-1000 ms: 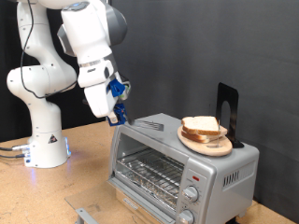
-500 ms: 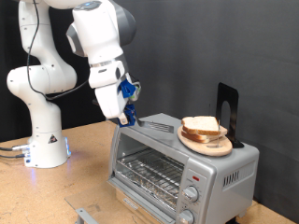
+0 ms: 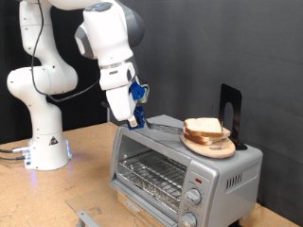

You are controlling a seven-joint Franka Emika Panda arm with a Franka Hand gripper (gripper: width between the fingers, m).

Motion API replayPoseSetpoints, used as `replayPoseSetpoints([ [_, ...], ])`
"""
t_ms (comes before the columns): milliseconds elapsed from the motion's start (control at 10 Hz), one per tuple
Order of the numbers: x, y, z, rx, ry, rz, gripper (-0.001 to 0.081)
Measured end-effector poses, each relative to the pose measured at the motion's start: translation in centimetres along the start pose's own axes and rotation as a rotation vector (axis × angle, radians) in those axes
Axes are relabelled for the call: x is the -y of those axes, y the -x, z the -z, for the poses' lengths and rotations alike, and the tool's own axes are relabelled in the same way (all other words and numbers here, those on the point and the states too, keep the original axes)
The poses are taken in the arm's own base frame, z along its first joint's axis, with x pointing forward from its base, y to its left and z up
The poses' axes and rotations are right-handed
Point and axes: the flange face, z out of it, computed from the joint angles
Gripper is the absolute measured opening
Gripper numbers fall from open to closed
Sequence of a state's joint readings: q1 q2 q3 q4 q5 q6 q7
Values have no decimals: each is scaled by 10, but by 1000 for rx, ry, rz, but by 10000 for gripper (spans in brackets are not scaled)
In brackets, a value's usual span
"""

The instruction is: Make a piece of toast with the oven

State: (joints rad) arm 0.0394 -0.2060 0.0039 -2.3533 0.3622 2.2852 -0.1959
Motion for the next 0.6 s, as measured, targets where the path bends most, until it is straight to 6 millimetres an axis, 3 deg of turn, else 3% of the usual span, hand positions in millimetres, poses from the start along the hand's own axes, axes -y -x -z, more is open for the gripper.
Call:
replayPoseSetpoints([
  [600,9,-1,0,-12,3,11,401],
])
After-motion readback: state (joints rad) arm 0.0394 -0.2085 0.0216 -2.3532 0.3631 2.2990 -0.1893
